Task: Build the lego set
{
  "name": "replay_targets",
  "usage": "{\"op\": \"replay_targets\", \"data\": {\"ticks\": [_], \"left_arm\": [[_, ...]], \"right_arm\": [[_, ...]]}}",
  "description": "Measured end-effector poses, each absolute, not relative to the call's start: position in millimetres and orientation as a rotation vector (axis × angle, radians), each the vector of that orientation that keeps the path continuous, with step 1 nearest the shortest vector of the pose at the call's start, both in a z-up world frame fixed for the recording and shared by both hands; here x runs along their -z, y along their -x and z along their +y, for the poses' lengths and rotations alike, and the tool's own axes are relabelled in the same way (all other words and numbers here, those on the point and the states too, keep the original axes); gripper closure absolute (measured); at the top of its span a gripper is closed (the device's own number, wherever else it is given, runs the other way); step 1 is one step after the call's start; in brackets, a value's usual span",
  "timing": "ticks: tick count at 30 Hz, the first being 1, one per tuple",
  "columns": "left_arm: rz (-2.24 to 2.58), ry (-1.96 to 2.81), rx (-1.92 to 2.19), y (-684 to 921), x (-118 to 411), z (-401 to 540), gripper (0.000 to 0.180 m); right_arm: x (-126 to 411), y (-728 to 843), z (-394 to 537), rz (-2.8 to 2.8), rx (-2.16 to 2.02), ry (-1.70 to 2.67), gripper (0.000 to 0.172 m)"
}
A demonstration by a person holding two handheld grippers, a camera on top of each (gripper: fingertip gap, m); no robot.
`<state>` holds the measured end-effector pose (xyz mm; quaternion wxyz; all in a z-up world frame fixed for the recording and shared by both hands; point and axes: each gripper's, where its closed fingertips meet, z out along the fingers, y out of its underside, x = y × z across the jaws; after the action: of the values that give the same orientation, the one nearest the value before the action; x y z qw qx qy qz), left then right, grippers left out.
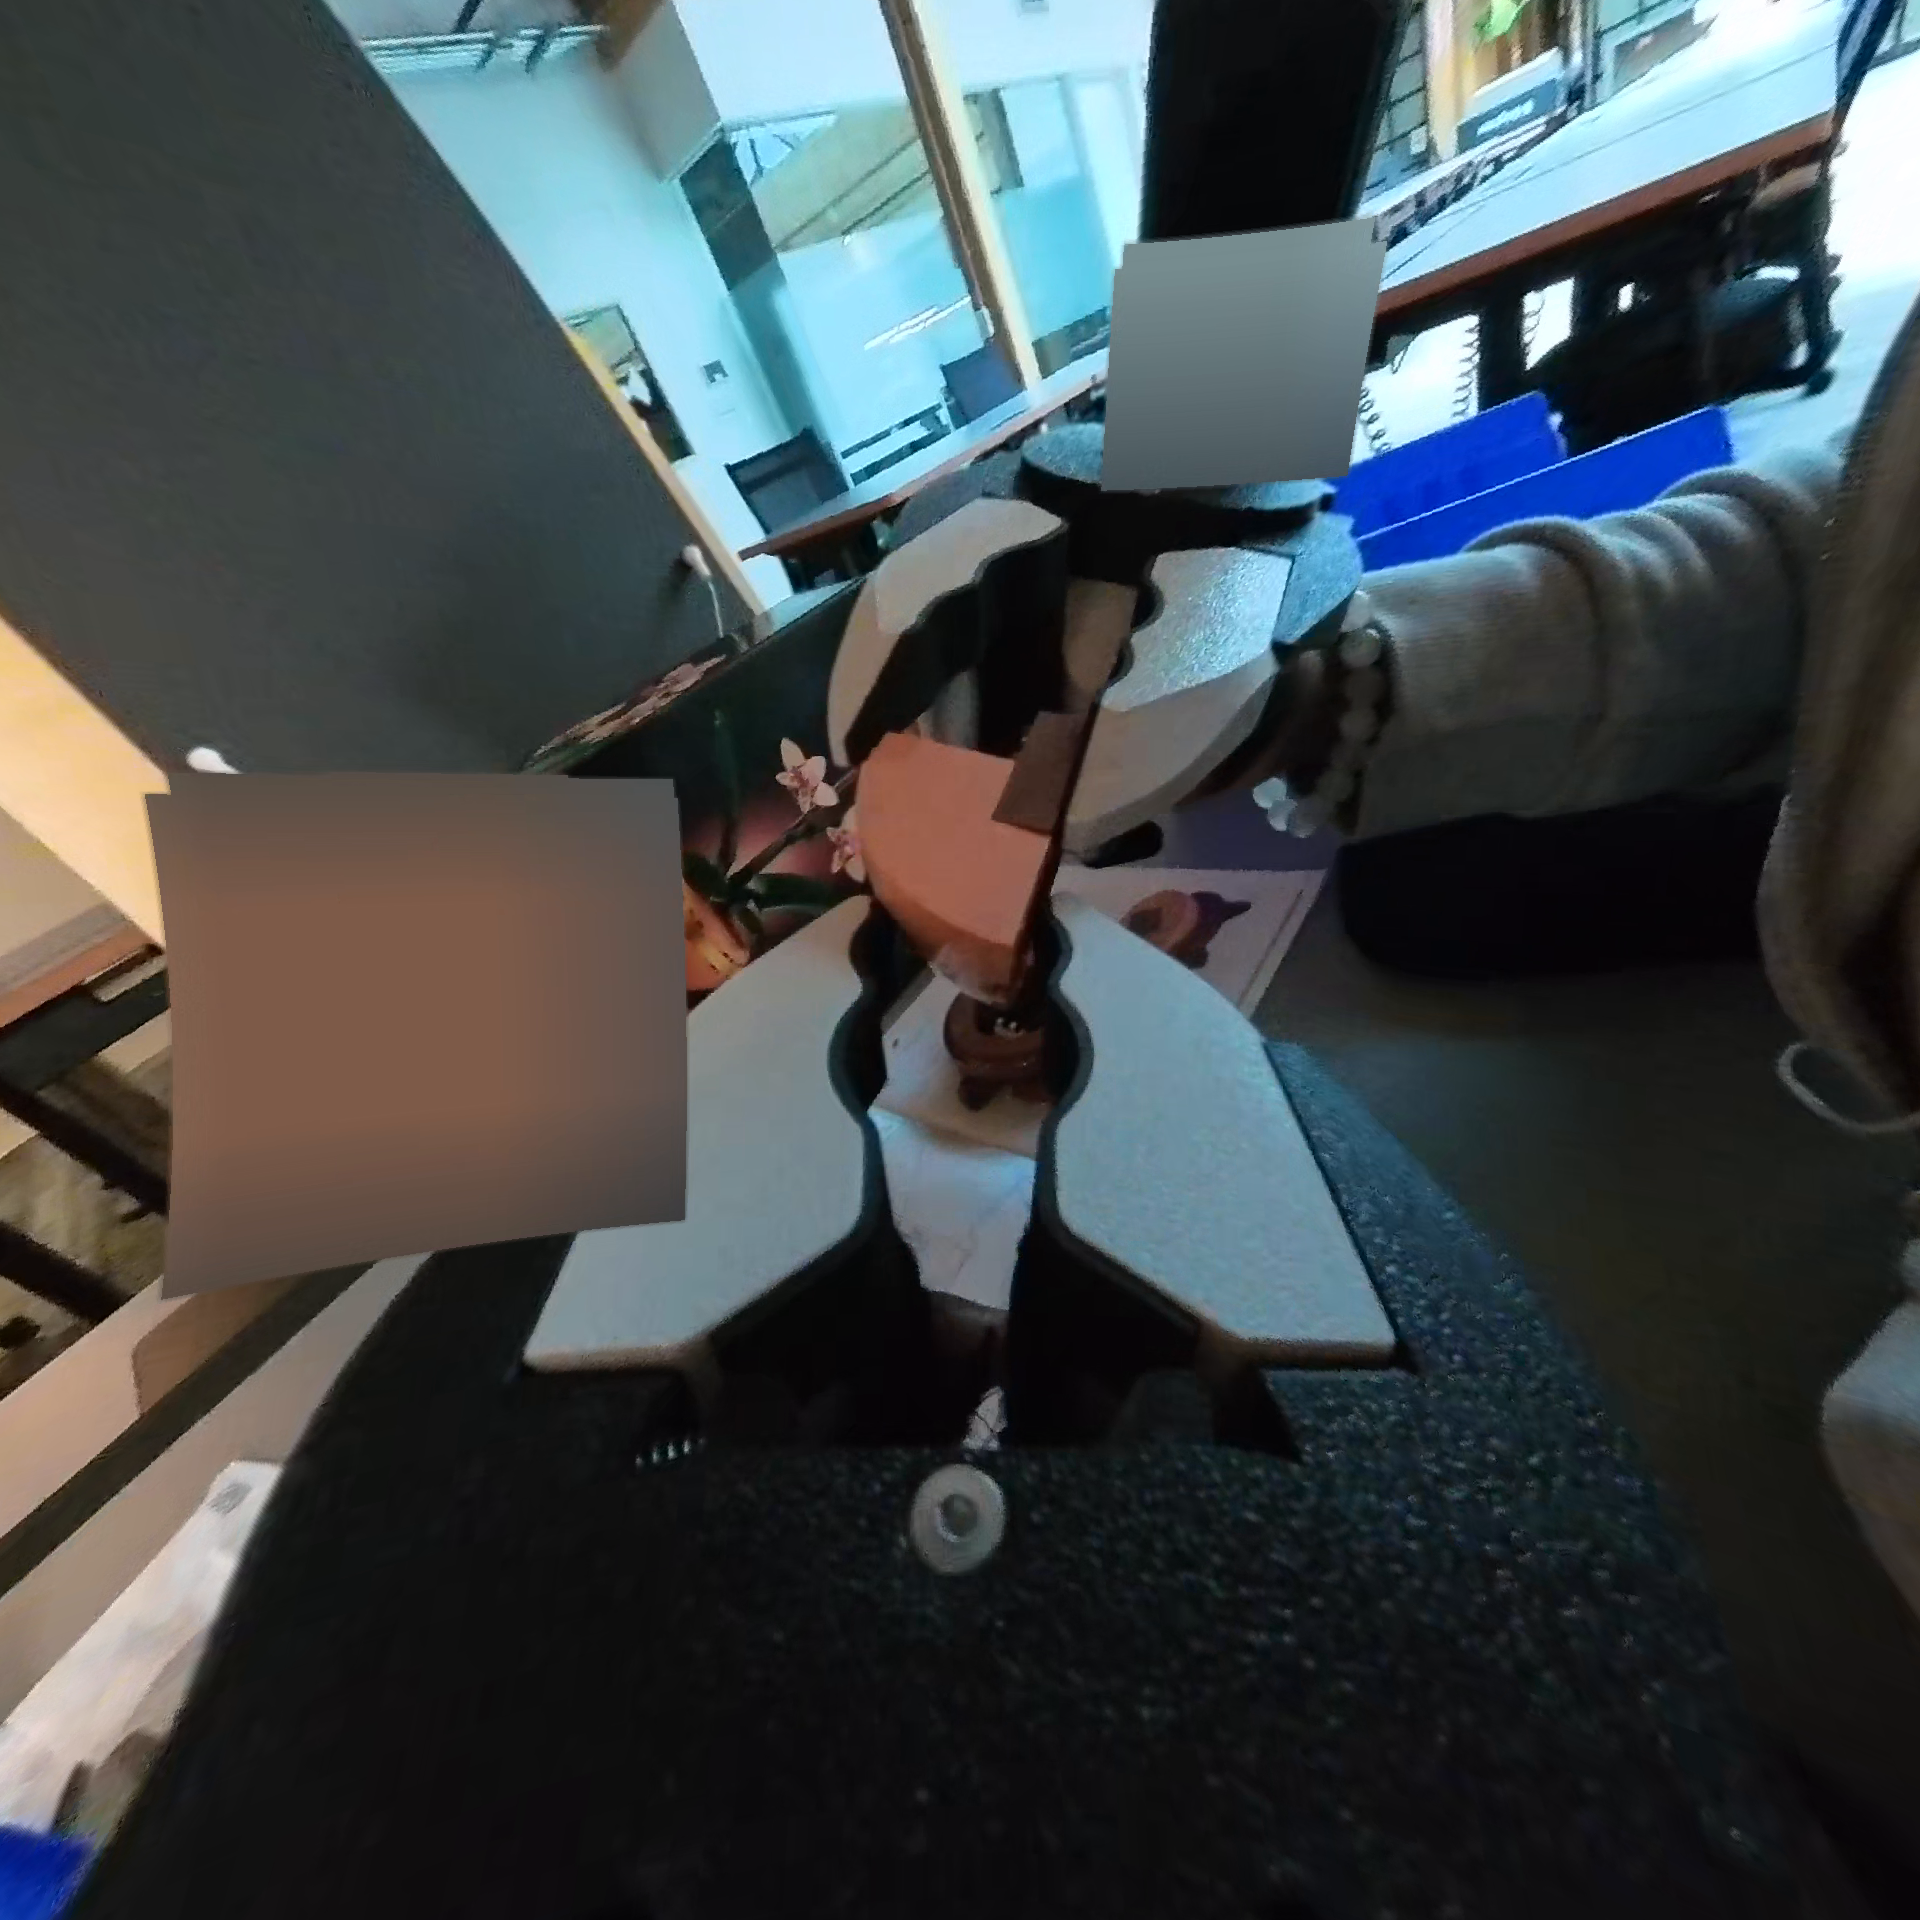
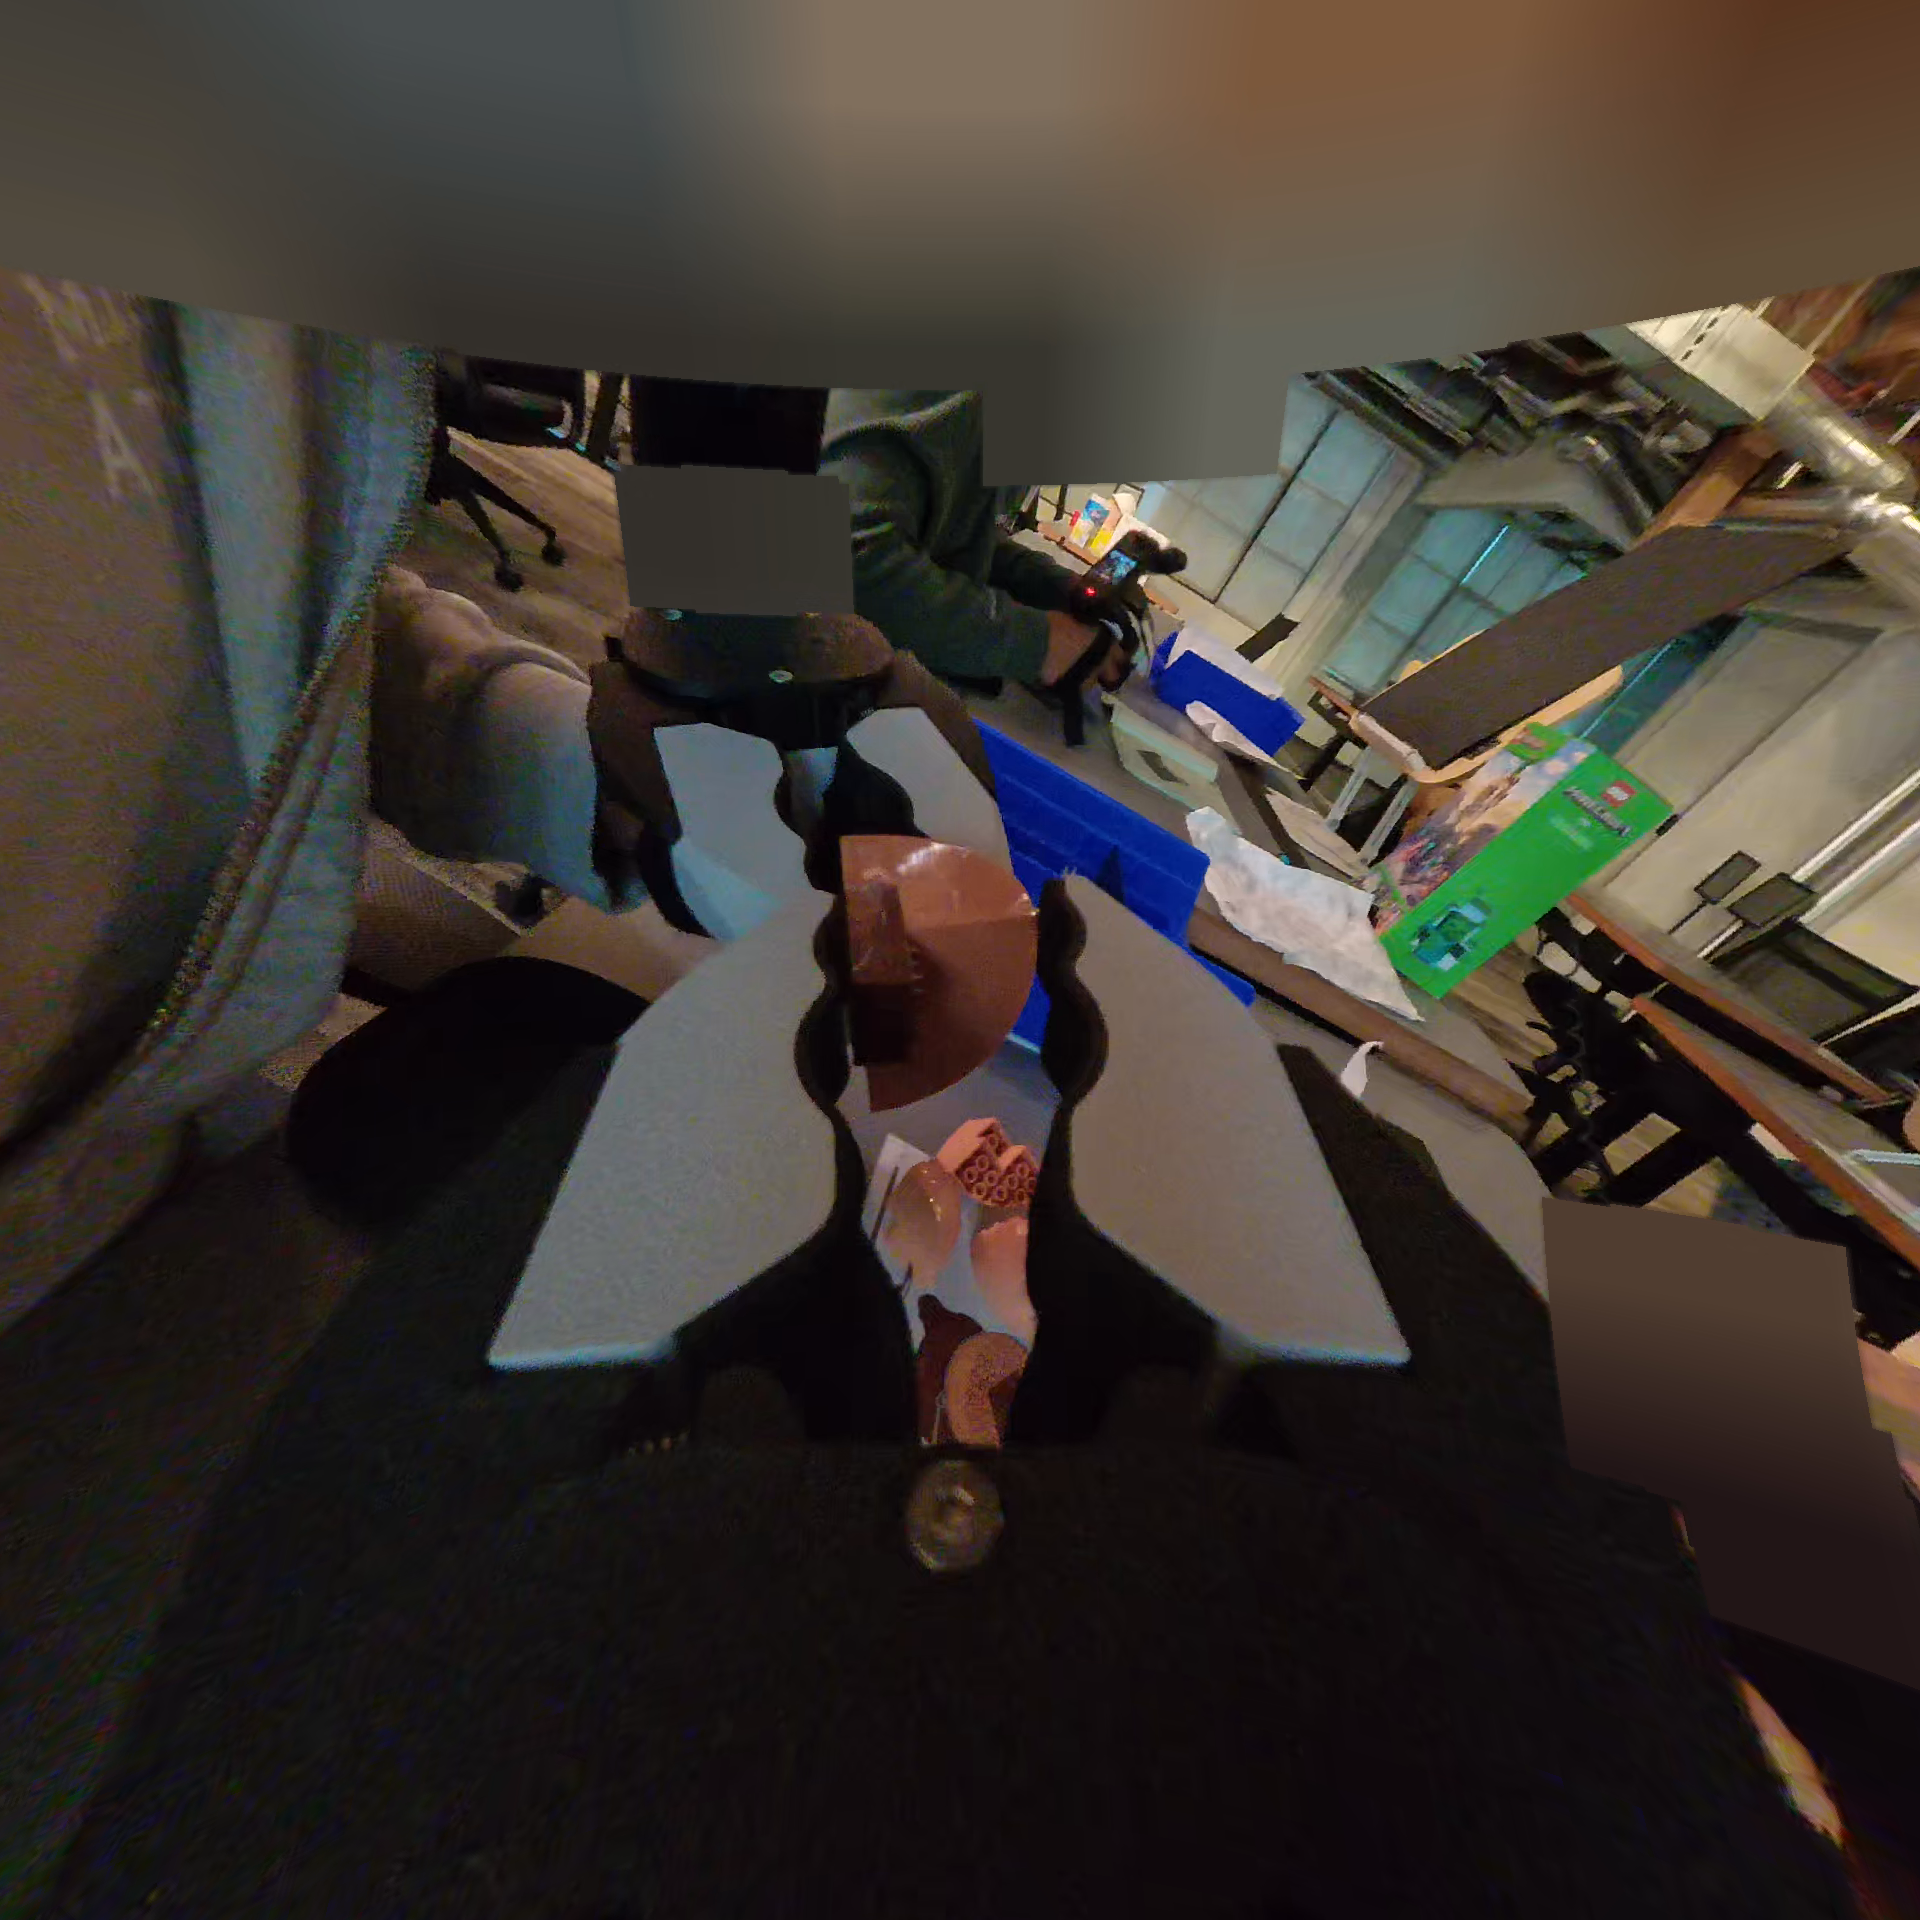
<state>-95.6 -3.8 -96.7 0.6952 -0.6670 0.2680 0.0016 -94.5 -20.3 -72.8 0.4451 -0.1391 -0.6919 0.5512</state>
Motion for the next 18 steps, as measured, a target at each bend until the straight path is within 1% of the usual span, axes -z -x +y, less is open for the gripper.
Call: {"op": "replay_targets", "data": {"ticks": [9, 12, 14, 15, 16, 17, 18], "left_arm": [[0.540, 1.536, -0.103, 96, 101, 1, 0.155], [0.510, 1.571, -0.039, 99, 105, 3, 0.155], [0.448, 1.578, 0.094, 100, 105, 5, 0.155], [0.420, 1.576, 0.144, 101, 104, 6, 0.155], [0.407, 1.573, 0.153, 102, 103, 7, 0.155], [0.404, 1.568, 0.142, 104, 103, 8, 0.155], [0.412, 1.560, 0.142, 103, 102, 8, 0.155]], "right_arm": [[76, 94, -15, -1.685, -1.354, 0.362, 0.139], [80, 97, -12, -1.711, -1.356, 0.401, 0.138], [78, 102, -9, -1.695, -1.386, 0.457, 0.138], [76, 103, -8, -1.681, -1.387, 0.460, 0.134], [73, 104, -8, -1.658, -1.379, 0.460, 0.124], [70, 105, -6, -1.634, -1.373, 0.466, 0.118], [69, 105, -5, -1.624, -1.374, 0.468, 0.116]]}}
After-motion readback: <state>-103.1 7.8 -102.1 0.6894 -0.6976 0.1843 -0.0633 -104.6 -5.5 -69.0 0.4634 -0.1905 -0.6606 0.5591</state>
